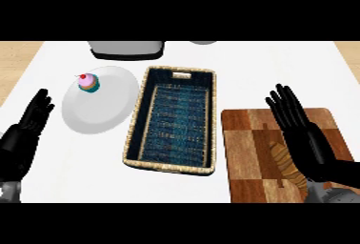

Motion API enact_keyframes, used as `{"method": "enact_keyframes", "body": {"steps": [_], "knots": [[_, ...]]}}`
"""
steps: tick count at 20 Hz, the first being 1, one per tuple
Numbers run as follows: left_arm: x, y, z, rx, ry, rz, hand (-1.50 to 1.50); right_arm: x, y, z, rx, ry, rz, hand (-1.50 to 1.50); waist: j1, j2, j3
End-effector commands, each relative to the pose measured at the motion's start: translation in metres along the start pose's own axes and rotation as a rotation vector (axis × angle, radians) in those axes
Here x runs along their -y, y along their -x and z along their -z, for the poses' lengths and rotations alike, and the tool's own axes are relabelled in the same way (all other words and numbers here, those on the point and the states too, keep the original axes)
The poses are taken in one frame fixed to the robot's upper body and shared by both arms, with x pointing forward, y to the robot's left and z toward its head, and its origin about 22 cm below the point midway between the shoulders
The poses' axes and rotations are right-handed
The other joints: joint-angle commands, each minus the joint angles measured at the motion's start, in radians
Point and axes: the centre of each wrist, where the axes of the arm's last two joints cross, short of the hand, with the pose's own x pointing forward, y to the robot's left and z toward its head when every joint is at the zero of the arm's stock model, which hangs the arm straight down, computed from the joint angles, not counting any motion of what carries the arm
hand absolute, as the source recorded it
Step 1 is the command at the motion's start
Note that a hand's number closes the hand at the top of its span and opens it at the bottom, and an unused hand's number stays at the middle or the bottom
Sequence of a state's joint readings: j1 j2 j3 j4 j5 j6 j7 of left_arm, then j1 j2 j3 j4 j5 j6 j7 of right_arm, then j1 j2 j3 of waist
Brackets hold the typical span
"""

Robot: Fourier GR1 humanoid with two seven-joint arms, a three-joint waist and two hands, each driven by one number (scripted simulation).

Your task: Pick the croissant from the cutting board and place it in the basket

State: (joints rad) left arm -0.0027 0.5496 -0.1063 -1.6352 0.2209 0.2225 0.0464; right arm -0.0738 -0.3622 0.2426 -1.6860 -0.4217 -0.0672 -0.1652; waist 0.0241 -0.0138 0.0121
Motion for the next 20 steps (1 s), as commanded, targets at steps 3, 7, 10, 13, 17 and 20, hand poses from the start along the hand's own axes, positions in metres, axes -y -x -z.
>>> {"method": "enact_keyframes", "body": {"steps": [3,7,10,13,17,20], "knots": [[0.014,0.005,0.008,0.001,-0.051,-0.04,0.0,0.095,-0.017,0.004,-0.04,-0.032,-0.192,1.5,-0.02,0.02,-0.011],[0.021,0.004,0.022,-0.047,-0.05,-0.123,0.0,0.111,-0.039,0.019,0.121,-0.311,-0.131,1.5,-0.023,0.028,-0.008],[0.038,0.014,0.036,-0.061,-0.06,-0.096,0.0,0.083,0.014,0.004,0.186,-0.165,-0.287,-1.5,-0.03,0.019,-0.012],[0.017,0.004,0.035,-0.077,-0.06,-0.111,0.0,0.075,0.001,0.017,0.134,0.084,-0.453,-1.5,-0.029,0.013,-0.014],[0.028,-0.002,0.041,-0.076,-0.074,-0.111,0.0,0.094,-0.025,0.017,0.063,0.228,-0.679,-1.5,-0.042,0.01,-0.015],[0.017,-0.004,0.04,-0.105,-0.076,-0.109,0.0,0.108,-0.076,0.012,-0.051,0.184,-0.788,-1.5,-0.053,0.005,-0.015]]}}
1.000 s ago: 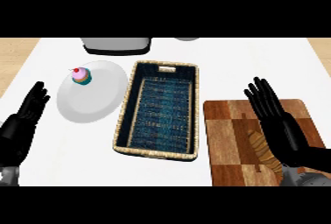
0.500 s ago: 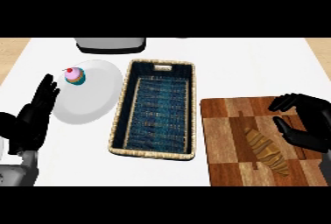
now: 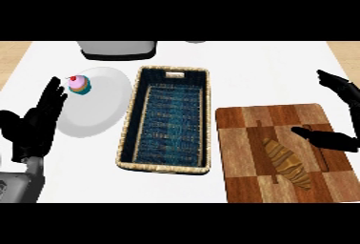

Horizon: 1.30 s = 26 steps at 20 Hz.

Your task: Pick the croissant from the cutting board and place it in the basket

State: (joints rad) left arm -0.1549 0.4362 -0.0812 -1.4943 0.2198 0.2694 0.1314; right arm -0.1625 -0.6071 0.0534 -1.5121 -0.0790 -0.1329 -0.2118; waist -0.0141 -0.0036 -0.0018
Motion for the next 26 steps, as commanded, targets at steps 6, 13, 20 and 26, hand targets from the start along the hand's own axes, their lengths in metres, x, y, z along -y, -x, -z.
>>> {"method": "enact_keyframes", "body": {"steps": [6,13,20,26], "knots": [[0.012,-0.003,0.005,0.011,0.014,-0.009,0.0,0.084,-0.05,0.016,-0.304,-0.457,-0.495,-1.5,0.004,0.003,-0.004],[0.002,0.001,0.007,0.005,-0.003,-0.017,0.0,0.114,-0.087,0.014,-0.371,-0.669,-0.458,-1.5,0.0,0.001,0.001],[0.019,-0.001,0.002,0.009,0.004,-0.005,0.0,0.099,-0.066,-0.008,-0.379,-0.625,-0.371,-1.5,0.006,0.002,0.002],[0.007,0.01,0.007,0.001,0.0,-0.013,0.0,0.073,-0.029,-0.019,-0.359,-0.575,-0.285,-1.5,0.012,0.004,0.002]]}}
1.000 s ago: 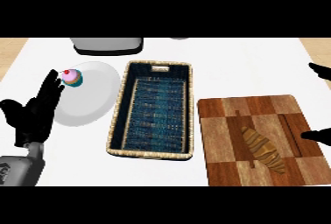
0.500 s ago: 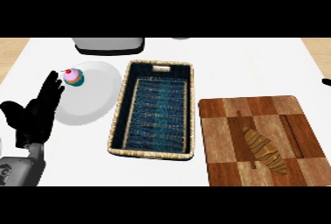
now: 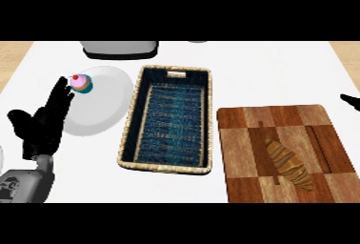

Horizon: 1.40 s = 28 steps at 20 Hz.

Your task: Pick the croissant from the cutting board and place it in the basket

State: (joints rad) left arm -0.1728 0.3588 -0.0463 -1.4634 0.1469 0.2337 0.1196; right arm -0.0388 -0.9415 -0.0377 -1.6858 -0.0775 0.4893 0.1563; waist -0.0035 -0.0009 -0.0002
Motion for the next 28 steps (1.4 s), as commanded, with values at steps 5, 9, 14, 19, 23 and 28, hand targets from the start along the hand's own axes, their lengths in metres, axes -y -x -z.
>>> {"method": "enact_keyframes", "body": {"steps": [5,9,14,19,23,28], "knots": [[-0.003,-0.005,-0.009,0.004,0.006,0.004,0.0,-0.062,0.026,0.015,0.025,0.006,0.043,-1.5,0.005,0.0,0.001],[0.003,0.001,0.011,-0.007,-0.013,0.01,0.0,-0.084,0.029,0.028,0.062,0.004,0.057,-1.5,0.003,0.002,0.001],[-0.016,-0.012,0.011,-0.003,0.002,-0.007,0.0,-0.076,0.032,0.023,0.068,0.06,0.053,-1.5,0.002,0.0,0.0],[0.016,-0.013,-0.019,-0.014,-0.002,-0.003,0.0,-0.085,0.058,0.01,0.089,0.092,0.022,-1.5,0.004,-0.001,0.001],[0.007,-0.009,0.002,0.002,-0.012,-0.004,0.0,-0.089,0.037,0.012,0.111,0.067,0.051,-1.5,0.0,0.0,0.0],[0.001,0.007,-0.009,0.004,-0.007,-0.013,0.0,-0.107,0.038,0.027,0.096,0.074,0.044,-1.5,0.003,0.001,0.0]]}}
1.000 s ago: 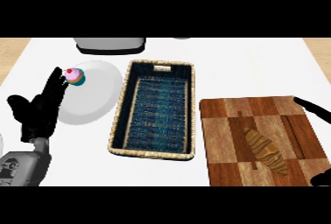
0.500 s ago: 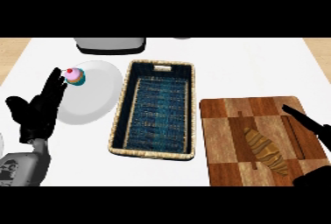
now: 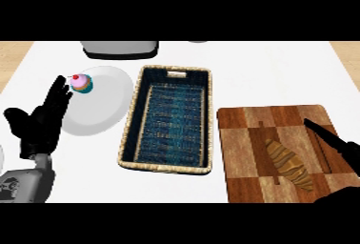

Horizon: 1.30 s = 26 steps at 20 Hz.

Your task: Pick the croissant from the cutting board and place it in the basket

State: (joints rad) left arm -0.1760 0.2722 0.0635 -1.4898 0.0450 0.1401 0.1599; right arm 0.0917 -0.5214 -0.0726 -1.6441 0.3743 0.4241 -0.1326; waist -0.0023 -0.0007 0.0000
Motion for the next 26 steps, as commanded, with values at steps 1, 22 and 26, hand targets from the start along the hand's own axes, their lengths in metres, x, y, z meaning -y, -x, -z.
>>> {"method": "enact_keyframes", "body": {"steps": [1,22,26], "knots": [[-0.005,0.002,-0.012,0.007,-0.005,0.013,0.0,-0.022,-0.008,0.008,0.007,-0.005,0.007,-1.5,0.002,0.0,0.0],[0.014,0.012,0.0,0.015,0.008,-0.011,0.0,-0.038,0.009,0.06,-0.055,-0.01,-0.072,-1.5,0.004,0.001,0.0],[-0.005,-0.004,-0.01,0.002,0.005,-0.002,0.0,-0.044,0.015,0.041,-0.08,-0.037,-0.093,-1.5,0.003,0.0,0.0]]}}
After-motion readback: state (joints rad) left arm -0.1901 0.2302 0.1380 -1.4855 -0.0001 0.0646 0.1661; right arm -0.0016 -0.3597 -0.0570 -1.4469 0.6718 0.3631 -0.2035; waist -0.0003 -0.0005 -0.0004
